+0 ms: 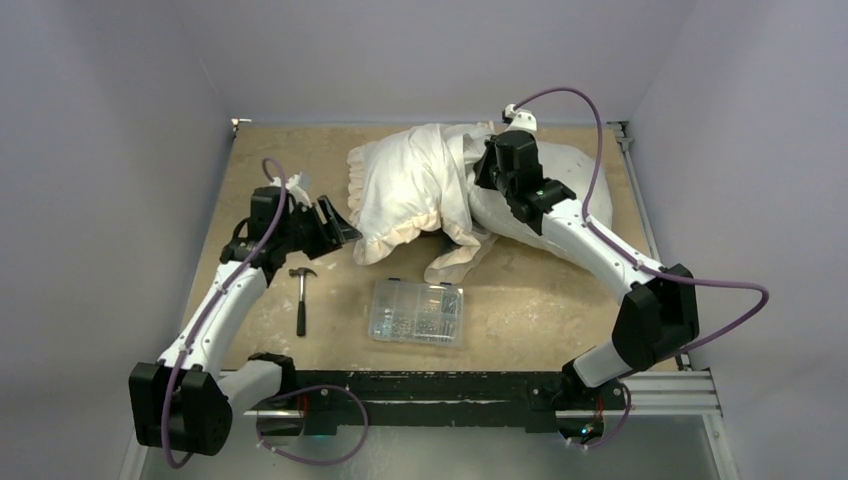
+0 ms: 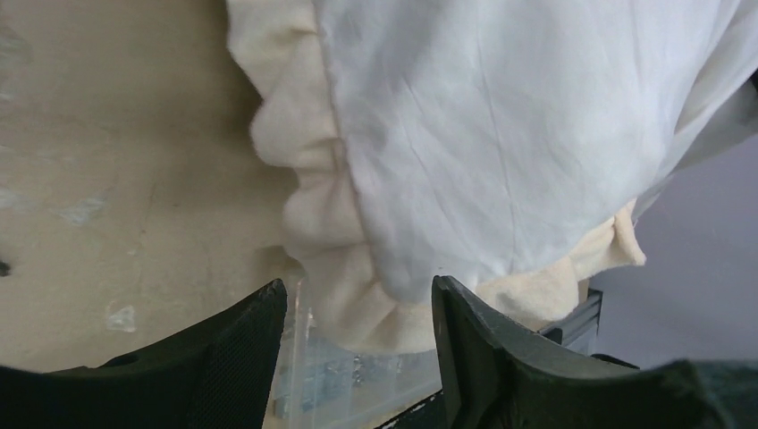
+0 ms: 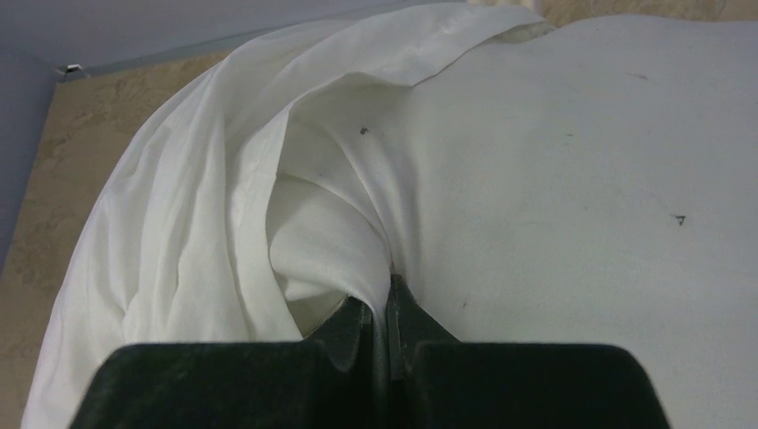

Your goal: Remove the pillowcase from the pillow

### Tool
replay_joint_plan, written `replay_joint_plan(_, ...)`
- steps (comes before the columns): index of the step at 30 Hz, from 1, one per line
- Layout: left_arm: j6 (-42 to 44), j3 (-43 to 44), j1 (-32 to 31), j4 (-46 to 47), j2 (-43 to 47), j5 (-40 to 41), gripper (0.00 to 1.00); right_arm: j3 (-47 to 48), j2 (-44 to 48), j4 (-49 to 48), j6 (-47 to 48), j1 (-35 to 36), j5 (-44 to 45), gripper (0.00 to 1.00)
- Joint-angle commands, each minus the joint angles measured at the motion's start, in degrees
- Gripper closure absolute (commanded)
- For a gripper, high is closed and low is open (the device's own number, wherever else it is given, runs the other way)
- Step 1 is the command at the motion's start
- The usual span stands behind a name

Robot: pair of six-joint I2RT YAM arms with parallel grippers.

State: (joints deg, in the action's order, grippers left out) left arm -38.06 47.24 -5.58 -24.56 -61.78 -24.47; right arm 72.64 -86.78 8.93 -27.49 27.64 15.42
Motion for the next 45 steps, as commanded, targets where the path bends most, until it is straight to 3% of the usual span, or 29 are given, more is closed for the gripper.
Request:
replay_joint_plan(1, -4.7, -1.6, -8.5, 8.7, -1.1, -0.5, 0.4, 1.1, 2.7, -7.0, -1.8, -0.4, -0.6, 1.0)
replay_joint_plan(13, -10.3, -4.3, -15.5, 21.3, -9.3, 4.1, 0.42, -2.0, 6.4, -8.0, -2.7, -0.4, -3.3, 1.0)
replay_joint_plan(15, -10.6, -4.2, -16.1, 21.5, -10.2, 4.5, 0.52, -2.4, 6.8, -7.8, -2.9, -0.4, -3.2, 1.0)
replay_joint_plan(20, -5.7, -2.0, -16.3, 14.8, -9.0, 9.2, 1.0, -2.3, 7.9, -6.2, -2.9, -0.4, 2.0, 1.0)
replay_joint_plan(26, 5.1, 5.7, -15.6, -0.7, -6.7, 31.1, 1.0, -1.3, 10.0, -3.9, -3.5, -1.5, 9.0, 1.0)
replay_joint_plan(29, 8.4, 7.6, -11.3, -5.1, -6.1, 43.7, 1.0, -1.3, 11.8, -3.6, -4.2, -3.0, 10.9, 1.0)
replay_joint_plan(34, 9.6, 5.2, 4.9, -2.8, -5.8, 44.3, 1.0, -2.2, 15.9, -4.0, -5.2, -5.8, 11.9, 1.0)
replay_joint_plan(39, 7.5, 4.7, 8.0, -1.1, -8.6, 48.6, 1.0, -3.4, 19.1, -5.1, -4.0, -6.8, 11.5, 1.0)
replay_joint_plan(45, 5.0, 6.7, 10.0, 2.5, -13.4, 38.6, 1.0, -6.0, 22.3, -7.8, -1.7, -7.0, 7.8, 1.0)
